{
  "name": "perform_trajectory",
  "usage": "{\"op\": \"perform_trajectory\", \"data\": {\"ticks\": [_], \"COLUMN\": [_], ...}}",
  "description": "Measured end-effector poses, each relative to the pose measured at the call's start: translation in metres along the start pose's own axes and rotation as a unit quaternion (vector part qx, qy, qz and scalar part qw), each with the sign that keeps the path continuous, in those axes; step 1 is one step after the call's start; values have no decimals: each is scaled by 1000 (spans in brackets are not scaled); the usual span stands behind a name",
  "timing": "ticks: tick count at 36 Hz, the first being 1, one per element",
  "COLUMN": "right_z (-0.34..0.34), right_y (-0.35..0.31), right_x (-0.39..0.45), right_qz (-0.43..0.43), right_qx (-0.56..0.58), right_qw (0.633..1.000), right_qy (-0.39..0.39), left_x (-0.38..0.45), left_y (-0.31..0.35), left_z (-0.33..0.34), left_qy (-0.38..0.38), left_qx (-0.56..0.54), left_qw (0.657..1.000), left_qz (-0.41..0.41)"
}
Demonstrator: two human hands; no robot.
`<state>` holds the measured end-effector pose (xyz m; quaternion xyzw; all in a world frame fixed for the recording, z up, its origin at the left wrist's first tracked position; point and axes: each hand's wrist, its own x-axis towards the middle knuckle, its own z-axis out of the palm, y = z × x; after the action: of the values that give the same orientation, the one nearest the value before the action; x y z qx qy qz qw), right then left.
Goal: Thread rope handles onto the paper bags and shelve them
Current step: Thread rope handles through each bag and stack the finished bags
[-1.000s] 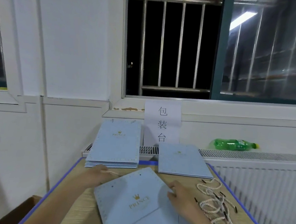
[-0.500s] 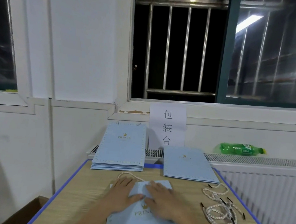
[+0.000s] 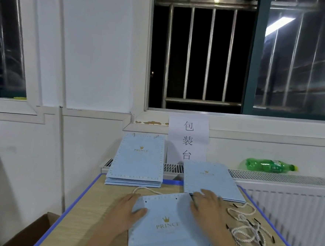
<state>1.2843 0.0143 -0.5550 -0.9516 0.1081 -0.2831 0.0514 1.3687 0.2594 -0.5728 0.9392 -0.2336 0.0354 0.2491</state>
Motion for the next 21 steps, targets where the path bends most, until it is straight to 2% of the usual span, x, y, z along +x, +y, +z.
{"op": "perform_trajectory", "data": {"ticks": [1,4,6,8,13,21], "right_z": [-2,-9,-4,4,4,-1], "right_y": [10,40,59,62,52,54], "right_x": [1,-2,-5,-11,-10,-4], "right_qz": [41,184,243,242,169,176], "right_qx": [-23,-66,-62,-43,-42,13], "right_qw": [999,977,956,954,980,983], "right_qy": [-3,-91,-151,-169,-93,-53], "left_x": [0,-3,-5,-4,-6,-8], "left_y": [-1,2,6,5,4,5], "left_z": [1,0,-1,1,0,-2], "left_qy": [-1,-8,-16,-8,-15,-14], "left_qx": [0,-7,-12,-1,-9,-44], "left_qw": [1000,1000,1000,1000,1000,999], "left_qz": [-3,-4,-6,-5,-5,-1]}}
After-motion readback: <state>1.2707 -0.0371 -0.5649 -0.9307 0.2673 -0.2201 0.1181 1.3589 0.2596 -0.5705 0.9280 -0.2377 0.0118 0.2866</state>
